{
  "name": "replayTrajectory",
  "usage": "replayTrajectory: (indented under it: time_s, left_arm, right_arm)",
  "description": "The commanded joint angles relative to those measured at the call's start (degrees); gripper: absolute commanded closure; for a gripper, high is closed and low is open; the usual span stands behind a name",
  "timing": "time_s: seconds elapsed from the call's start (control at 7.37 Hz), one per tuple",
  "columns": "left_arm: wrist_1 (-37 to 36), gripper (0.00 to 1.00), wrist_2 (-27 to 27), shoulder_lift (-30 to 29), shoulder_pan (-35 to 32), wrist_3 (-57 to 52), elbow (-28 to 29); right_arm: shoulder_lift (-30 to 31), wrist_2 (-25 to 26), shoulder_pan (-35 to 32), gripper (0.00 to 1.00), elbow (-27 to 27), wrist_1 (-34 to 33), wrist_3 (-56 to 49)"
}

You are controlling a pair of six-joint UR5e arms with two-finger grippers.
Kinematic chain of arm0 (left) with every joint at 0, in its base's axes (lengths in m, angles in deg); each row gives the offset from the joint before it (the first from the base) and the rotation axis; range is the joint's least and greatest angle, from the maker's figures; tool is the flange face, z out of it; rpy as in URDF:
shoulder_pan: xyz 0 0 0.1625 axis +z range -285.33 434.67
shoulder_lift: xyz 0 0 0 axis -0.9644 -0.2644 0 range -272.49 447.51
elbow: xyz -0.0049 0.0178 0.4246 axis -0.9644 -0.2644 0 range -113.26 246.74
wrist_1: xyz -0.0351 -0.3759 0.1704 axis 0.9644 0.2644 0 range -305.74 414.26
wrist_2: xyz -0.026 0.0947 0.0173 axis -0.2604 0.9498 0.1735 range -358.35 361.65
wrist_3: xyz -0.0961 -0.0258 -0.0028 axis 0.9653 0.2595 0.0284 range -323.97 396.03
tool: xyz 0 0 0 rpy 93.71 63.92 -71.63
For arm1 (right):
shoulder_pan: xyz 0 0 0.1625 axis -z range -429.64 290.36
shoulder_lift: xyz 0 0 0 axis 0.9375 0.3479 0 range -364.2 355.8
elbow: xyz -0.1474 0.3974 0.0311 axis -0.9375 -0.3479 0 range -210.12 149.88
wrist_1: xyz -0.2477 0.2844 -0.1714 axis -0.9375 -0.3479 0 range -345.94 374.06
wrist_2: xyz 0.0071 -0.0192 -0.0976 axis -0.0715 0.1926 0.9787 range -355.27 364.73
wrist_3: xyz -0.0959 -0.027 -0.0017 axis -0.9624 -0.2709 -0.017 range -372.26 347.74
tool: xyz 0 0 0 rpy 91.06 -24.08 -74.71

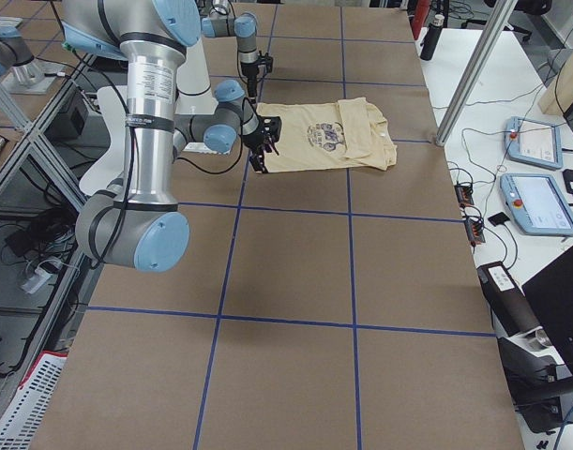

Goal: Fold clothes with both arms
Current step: 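Move both grippers to the shirt hem corners nearest the robot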

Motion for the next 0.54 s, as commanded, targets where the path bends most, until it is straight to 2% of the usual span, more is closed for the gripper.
replayTrajectory:
  time_s: [0.0,0.41]
  left_arm:
    - [0.1,0.49,0.1,-0.6,-0.6,0.2,0.1]
    - [0.2,0.49,0.1,-0.6,-1.0,0.1,0.2]
  right_arm:
    - [-0.2,0.1,0.0,0.0,0.0,0.0,0.0]
    - [-0.4,0.1,0.0,0.0,0.0,0.0,0.0]
